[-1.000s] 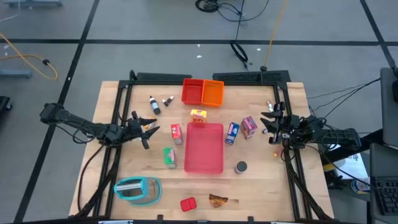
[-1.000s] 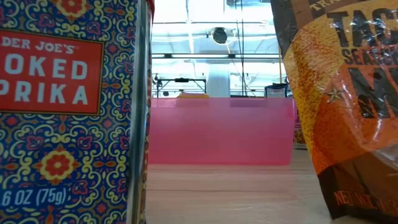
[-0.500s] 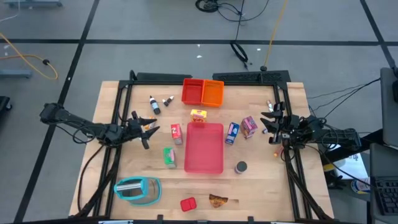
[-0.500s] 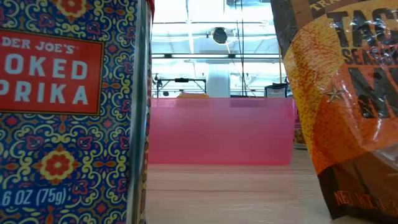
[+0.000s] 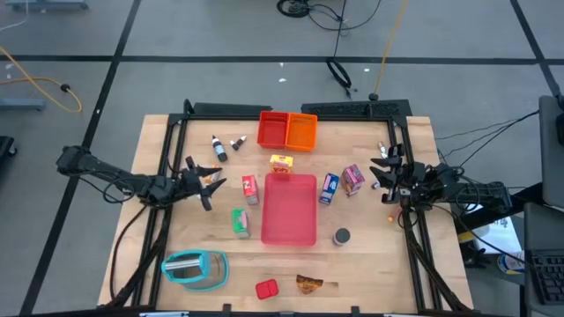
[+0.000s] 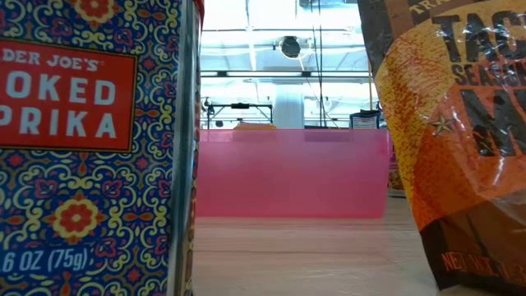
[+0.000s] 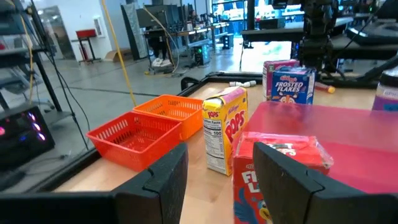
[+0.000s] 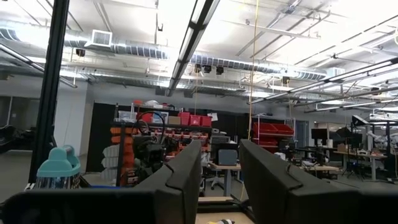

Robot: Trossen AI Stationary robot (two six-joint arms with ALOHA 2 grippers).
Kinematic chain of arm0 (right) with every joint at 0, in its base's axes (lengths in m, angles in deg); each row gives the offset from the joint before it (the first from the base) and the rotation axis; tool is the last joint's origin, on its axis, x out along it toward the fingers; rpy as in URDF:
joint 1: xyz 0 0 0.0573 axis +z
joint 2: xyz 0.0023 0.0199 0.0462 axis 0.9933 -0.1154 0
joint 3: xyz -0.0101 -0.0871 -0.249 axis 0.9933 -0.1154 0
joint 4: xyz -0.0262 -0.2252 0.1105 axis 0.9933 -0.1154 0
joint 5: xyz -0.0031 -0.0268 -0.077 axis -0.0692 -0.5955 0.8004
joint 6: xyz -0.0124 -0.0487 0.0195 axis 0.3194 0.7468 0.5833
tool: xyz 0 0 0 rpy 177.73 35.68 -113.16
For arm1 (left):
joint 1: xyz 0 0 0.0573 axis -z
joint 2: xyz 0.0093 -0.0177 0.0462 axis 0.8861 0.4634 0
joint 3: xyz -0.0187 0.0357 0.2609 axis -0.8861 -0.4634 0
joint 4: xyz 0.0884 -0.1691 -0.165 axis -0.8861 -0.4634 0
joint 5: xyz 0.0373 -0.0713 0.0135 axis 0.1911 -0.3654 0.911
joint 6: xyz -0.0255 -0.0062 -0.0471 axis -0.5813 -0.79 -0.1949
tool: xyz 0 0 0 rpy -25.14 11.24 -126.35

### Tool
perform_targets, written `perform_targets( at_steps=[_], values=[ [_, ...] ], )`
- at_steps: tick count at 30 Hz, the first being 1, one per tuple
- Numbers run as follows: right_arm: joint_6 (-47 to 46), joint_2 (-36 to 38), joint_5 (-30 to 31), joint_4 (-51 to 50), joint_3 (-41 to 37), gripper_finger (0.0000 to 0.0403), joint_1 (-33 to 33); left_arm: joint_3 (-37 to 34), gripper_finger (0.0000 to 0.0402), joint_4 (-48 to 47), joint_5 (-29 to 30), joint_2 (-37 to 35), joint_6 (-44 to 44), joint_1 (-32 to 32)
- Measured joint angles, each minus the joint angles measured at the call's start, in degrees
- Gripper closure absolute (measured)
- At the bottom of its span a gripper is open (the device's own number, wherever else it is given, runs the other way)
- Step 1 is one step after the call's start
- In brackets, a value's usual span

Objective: Pick & Place Kitchen Items
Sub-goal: Put the small orange food coloring bottle into the orange basket

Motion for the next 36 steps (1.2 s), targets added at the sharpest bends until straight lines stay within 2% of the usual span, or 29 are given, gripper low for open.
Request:
perform_targets(
  at_steps=[4, 7, 9, 16, 23, 30, 36],
  values=[
    [-2.73, -0.19, 0.62, -1.1, 0.81, 0.03, -0.02, 0.0, 0.0217, 0.02, 0.09, 0.01, 3.03, 0.01],
    [-3.43, -1.59, 4.56, -12.91, 4.21, 0.03, -0.02, 0.02, 0.0217, 0.02, 0.09, 0.02, 2.99, 0.01],
    [-3.49, -3.78, 6.21, -20.79, 7.51, 0.03, -0.02, 0.01, 0.0217, 0.06, 0.09, 0.0, 1.84, -0.01],
    [-3.91, -11.22, 6.54, -27.12, 18.15, 0.0293, 0.0, 0.0, 0.0217, 0.07, 0.07, 0.02, 1.92, 0.01],
    [-5.45, -19.77, 12.47, -38.09, 26.84, 0.026, 0.0, 0.0, 0.0217, 0.04, 0.09, 0.02, 2.13, -0.01],
    [-10.28, -25.81, 27.19, -48.46, 34.34, 0.0246, -0.02, 0.0, 0.0217, 0.07, 0.16, 0.0, 3.27, -0.06],
    [-17.64, -29.62, 33.93, -55.67, 38.09, 0.0249, -1.23, 0.01, 0.0217, 0.33, 0.16, 0.02, 4.85, -0.06]
  ],
)
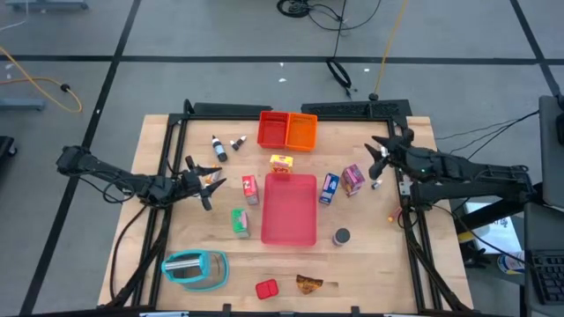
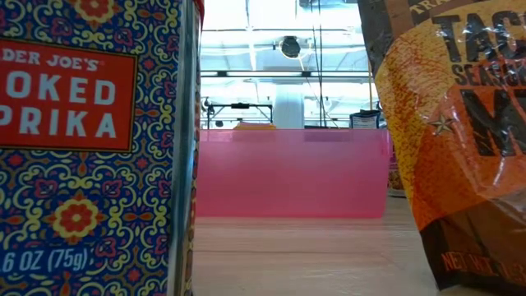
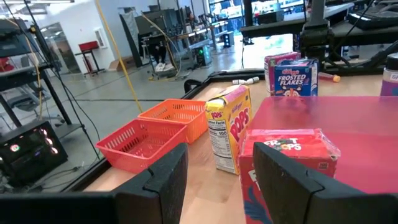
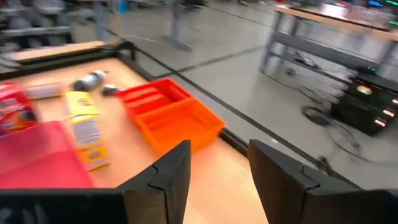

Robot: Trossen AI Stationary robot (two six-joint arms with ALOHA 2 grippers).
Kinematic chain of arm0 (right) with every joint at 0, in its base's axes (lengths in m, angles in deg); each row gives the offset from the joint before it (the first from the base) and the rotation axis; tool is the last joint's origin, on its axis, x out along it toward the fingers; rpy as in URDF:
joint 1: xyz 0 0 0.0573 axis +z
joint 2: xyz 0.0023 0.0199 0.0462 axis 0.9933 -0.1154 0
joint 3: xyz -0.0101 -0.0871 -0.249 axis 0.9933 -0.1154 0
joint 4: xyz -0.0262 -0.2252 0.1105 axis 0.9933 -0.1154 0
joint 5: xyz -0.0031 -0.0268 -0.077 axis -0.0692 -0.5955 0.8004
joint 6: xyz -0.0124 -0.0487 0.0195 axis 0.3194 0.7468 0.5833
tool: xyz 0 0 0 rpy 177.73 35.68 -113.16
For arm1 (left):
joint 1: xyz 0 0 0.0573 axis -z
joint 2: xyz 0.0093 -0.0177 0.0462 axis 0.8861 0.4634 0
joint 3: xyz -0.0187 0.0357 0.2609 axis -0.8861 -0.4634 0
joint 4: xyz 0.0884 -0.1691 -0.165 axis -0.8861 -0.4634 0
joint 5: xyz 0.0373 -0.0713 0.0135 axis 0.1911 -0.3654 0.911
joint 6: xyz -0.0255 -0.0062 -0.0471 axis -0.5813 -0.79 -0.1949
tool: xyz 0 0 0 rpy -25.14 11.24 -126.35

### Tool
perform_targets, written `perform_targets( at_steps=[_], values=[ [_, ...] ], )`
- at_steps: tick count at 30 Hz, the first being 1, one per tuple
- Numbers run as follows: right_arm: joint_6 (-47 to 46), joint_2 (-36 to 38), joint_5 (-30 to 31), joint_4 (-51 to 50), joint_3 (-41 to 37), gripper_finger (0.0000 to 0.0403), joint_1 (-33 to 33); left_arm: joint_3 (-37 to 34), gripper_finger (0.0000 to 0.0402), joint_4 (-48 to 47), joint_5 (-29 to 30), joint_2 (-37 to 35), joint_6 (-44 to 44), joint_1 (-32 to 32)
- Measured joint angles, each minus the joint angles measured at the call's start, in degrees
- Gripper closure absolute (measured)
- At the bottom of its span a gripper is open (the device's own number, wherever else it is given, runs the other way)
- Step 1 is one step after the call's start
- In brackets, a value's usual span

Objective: Pick & Place Kitchen Items
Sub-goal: Put the small orange food coloring bottle into the orange basket

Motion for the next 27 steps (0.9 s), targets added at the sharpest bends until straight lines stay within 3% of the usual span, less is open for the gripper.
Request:
perform_targets(
  at_steps=[7, 19, 27],
  values=[
    [-1.69, -4.74, 1.44, -3.55, 2.97, 0.0249, -9.69, 0.01, 0.0217, 1.12, 0.0, -0.02, -4.96, 0.0],
    [-1.17, -15.65, -16.36, -6.35, 3.82, 0.025, -35.66, 0.0, 0.0217, 1.06, -0.07, -0.01, -11.33, 0.0],
    [-0.75, -20.91, -25.9, -9.87, 3.82, 0.025, -47.81, 0.0, 0.0217, 1.03, -0.05, -0.02, -11.35, 0.0]
  ],
)
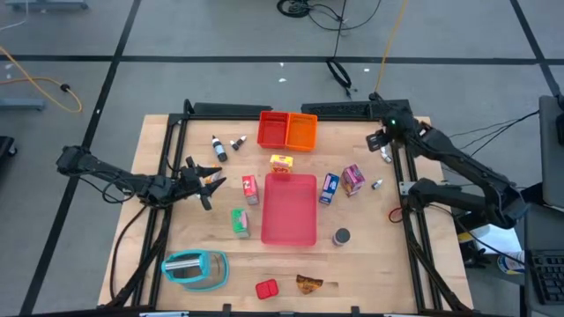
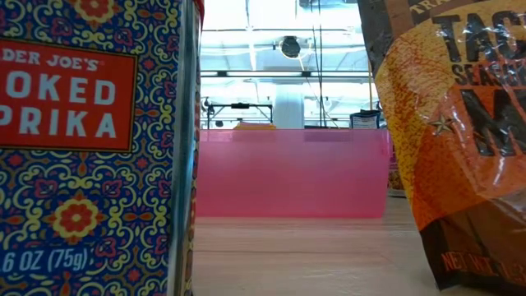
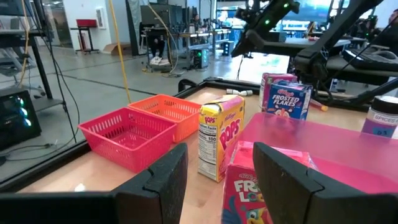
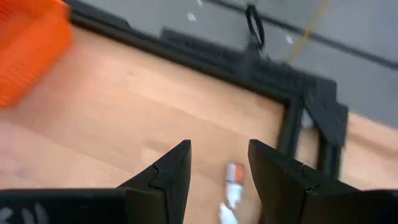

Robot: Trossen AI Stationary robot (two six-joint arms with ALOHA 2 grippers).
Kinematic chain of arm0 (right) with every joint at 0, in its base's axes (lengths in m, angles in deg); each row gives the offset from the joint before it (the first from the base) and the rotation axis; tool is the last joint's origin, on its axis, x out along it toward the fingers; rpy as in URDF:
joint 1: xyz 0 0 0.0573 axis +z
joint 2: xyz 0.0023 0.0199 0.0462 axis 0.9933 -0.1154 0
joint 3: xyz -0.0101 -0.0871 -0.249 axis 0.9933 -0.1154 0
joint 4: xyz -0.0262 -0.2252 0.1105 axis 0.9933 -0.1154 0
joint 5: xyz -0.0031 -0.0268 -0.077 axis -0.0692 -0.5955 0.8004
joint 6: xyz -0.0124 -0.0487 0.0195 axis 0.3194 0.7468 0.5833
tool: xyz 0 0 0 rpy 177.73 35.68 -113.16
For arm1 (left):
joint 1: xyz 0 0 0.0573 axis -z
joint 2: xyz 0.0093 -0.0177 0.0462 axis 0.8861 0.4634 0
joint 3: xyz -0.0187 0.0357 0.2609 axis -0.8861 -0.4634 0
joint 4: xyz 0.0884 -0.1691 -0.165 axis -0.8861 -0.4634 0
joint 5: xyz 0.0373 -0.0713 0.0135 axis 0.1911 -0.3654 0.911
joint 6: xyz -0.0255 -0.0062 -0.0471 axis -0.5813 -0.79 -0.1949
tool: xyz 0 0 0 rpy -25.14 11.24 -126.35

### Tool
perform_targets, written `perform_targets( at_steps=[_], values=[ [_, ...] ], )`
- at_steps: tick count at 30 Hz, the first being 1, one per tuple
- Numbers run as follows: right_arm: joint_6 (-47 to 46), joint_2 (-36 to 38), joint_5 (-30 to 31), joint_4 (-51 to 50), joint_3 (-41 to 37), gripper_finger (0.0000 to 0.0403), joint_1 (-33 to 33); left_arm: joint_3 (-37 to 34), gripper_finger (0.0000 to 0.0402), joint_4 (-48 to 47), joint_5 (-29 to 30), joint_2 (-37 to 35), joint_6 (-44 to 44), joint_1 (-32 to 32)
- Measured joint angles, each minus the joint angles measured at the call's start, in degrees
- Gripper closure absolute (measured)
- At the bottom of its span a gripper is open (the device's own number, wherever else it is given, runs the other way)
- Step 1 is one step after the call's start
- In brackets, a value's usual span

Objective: Pick & Place Kitchen Items
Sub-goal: Put the small orange food coloring bottle into the orange basket

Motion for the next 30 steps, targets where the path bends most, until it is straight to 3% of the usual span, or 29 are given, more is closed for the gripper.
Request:
perform_targets(
  at_steps=[13, 30],
  values=[
    [0.26, -6.38, -0.71, -5.5, -0.02, 0.025, -0.51, 0.0, 0.0217, 0.0, 0.03, 0.02, 0.15, 0.0],
    [-4.58, -17.54, 1.55, -3.44, -0.02, 0.025, -0.34, 0.02, 0.0217, 0.02, 0.05, 0.02, 0.13, 0.0]
  ],
)
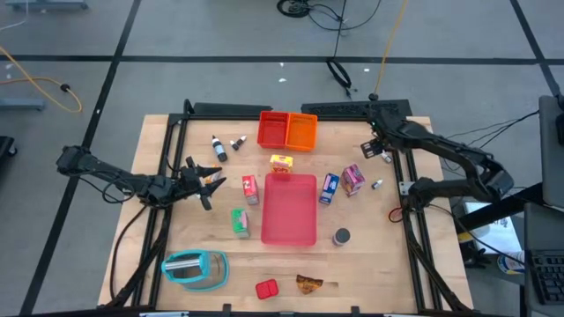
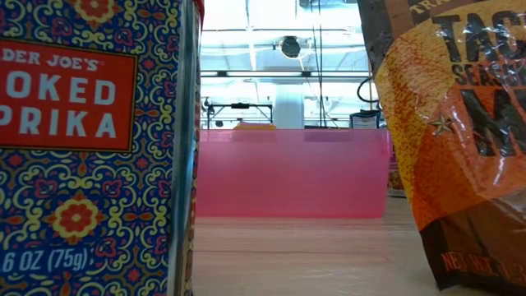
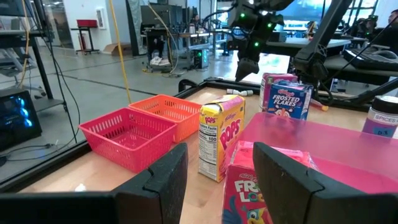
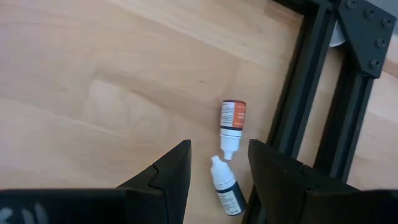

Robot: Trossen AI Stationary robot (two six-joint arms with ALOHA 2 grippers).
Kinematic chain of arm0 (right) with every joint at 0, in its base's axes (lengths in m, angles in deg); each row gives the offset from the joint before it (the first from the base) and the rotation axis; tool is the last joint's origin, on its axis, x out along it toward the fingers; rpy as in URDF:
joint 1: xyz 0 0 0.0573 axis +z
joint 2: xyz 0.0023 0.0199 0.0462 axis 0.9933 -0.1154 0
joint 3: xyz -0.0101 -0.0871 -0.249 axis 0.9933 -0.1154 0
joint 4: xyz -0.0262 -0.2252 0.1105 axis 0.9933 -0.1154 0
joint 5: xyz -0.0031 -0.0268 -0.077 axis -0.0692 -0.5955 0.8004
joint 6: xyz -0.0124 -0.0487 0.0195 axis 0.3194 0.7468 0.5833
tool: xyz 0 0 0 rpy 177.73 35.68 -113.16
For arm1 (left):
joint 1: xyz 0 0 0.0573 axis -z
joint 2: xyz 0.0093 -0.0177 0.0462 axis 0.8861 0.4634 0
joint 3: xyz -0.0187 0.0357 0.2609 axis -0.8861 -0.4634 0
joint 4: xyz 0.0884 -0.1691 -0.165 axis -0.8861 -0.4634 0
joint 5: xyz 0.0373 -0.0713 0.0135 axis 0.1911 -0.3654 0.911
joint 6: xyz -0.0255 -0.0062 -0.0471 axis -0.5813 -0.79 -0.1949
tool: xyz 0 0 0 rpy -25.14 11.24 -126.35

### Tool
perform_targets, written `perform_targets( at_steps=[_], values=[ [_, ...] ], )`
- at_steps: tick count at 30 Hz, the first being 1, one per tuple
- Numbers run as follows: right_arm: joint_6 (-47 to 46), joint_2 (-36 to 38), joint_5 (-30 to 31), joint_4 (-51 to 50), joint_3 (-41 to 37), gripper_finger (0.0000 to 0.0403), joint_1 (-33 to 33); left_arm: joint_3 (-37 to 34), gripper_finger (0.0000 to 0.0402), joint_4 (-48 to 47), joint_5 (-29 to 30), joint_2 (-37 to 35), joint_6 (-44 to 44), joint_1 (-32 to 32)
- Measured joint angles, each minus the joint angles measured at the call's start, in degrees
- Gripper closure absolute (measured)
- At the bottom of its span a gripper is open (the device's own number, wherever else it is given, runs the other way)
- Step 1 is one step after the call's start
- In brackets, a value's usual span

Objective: Pick & Place Kitchen Items
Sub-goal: Put the small orange food coloring bottle into the orange basket

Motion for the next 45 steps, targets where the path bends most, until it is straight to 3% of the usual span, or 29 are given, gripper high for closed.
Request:
perform_targets(
  at_steps=[8, 12, 45],
  values=[
    [-3.42, -3.98, 2.72, 5.57, -3.34, 0.025, 1.18, 0.0, 0.0217, 0.0, 0.04, -0.02, -0.02, 0.0],
    [-4.27, -4.49, 6.85, 9.0, -4.81, 0.025, 2.19, 0.0, 0.0217, 0.0, 0.04, -0.02, -0.04, 0.0],
    [-6.24, -4.47, 8.8, 19.31, -12.12, 0.025, 3.25, 0.0, 0.0217, 0.0, 0.09, -0.01, -0.04, 0.0]
  ],
)
